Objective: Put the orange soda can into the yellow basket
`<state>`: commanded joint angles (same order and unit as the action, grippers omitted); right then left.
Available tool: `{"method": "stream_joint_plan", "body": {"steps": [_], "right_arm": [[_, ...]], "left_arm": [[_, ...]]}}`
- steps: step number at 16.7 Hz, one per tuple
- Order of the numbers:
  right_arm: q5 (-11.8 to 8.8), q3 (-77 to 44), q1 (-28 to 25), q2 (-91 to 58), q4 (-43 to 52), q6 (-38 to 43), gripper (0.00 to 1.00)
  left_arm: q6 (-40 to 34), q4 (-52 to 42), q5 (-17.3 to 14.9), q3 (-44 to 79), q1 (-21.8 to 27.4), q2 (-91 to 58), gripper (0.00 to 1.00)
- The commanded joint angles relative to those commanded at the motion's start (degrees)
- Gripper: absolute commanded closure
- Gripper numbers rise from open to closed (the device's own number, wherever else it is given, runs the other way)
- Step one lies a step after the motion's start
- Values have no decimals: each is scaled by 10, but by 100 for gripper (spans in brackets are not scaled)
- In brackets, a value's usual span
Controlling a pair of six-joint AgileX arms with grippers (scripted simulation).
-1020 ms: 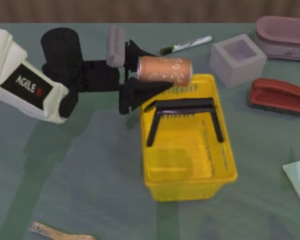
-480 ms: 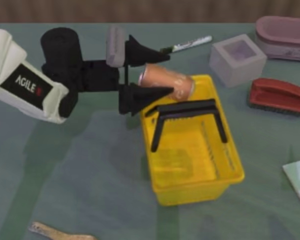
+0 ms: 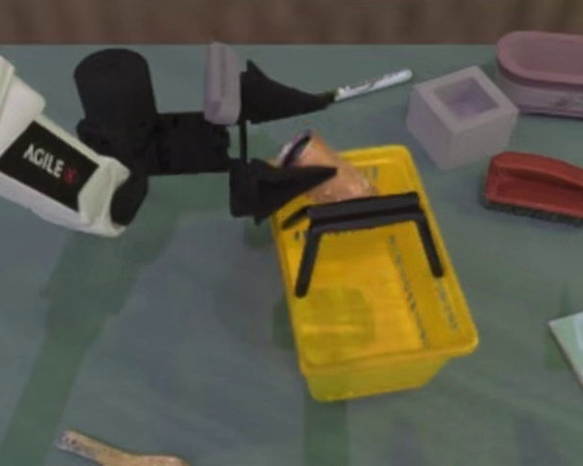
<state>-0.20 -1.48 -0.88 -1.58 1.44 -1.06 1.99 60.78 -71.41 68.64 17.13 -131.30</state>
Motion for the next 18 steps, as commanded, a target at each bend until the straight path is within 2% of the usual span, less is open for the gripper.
{"method": "stream_joint_plan", "body": {"steps": [3, 7, 10, 18], "right_arm": [[-4, -61, -29, -63, 53, -38, 0], [-6, -213, -83, -218, 165, -119, 0], [-4, -368, -131, -378, 271, -194, 0], [4, -823, -265, -863, 575, -408, 0]], "left_arm": [[-13, -30, 42, -26, -13, 64, 0], [-35, -104, 132, -95, -42, 216, 0], [-51, -183, 220, -174, -69, 371, 0], [-66, -433, 481, -451, -137, 868, 0]]}}
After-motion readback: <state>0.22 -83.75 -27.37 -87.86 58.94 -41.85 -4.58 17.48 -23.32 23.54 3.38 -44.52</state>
